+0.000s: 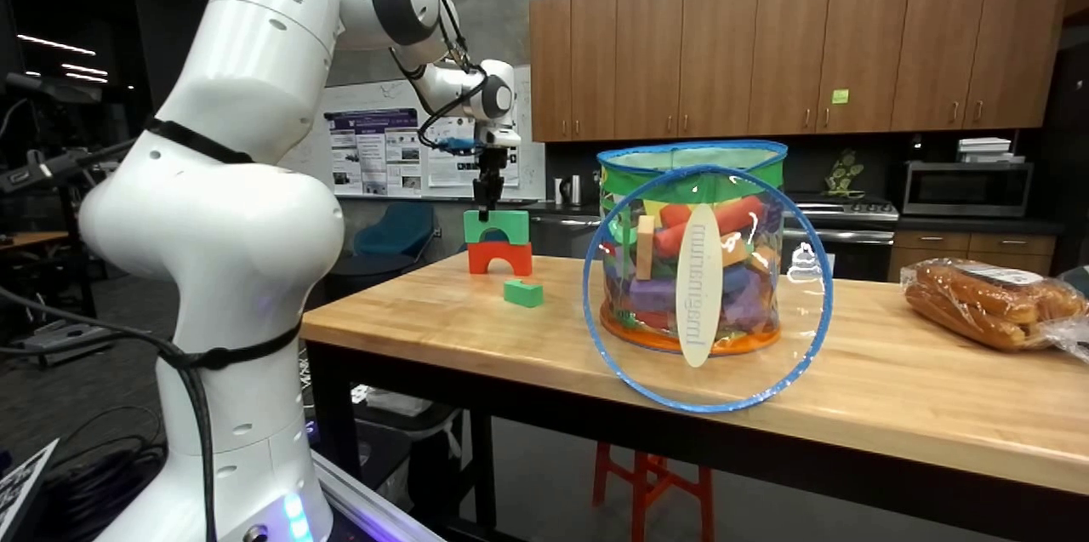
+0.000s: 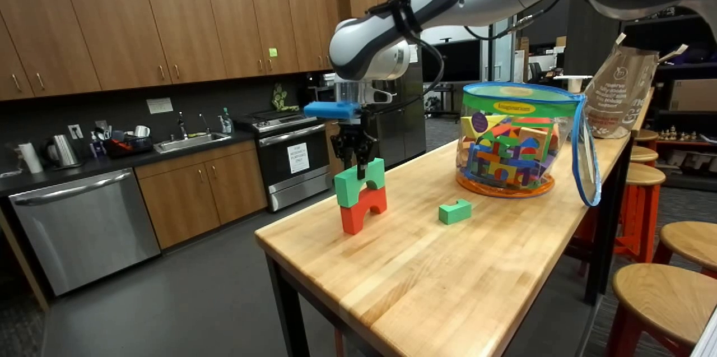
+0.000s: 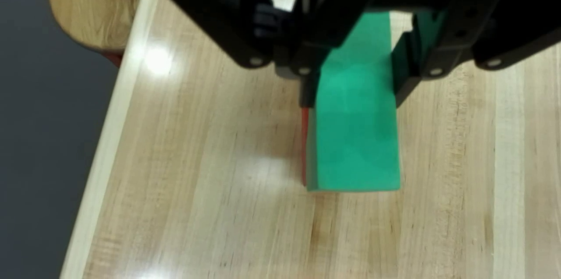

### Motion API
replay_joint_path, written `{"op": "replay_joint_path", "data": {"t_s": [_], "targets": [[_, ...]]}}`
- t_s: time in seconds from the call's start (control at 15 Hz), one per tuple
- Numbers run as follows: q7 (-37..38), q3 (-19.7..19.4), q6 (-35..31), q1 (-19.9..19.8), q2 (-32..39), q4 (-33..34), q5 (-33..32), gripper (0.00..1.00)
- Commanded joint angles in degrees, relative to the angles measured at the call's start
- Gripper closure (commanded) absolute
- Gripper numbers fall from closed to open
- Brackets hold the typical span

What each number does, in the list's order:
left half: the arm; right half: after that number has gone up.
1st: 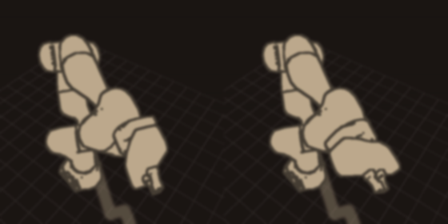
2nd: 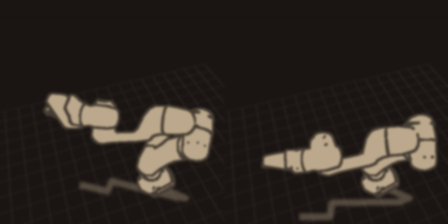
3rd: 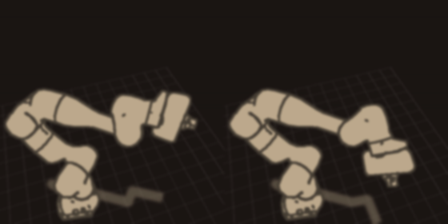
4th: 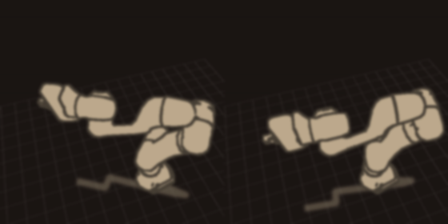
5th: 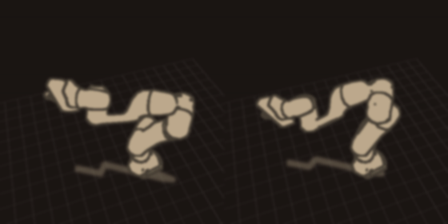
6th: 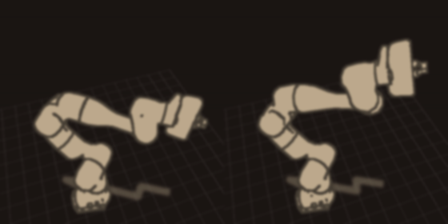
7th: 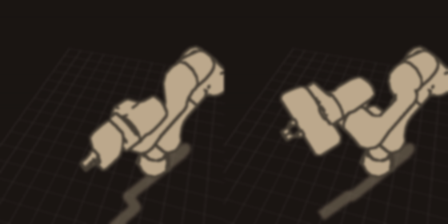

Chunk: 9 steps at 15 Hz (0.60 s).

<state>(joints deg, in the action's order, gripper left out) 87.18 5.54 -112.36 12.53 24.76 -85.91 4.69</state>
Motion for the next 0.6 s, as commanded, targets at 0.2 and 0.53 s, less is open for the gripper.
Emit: {"op": "replay_joint_path", "data": {"t_s": [0.2, 0.53], "targets": [[-1.4, -0.4, 0.7, 0.3, 0.1, 0.4, 0.3, 0.24], [-2.5, -0.5, -0.5, 0.4, -1.0, -0.6, 0.0, 0.00]]}}
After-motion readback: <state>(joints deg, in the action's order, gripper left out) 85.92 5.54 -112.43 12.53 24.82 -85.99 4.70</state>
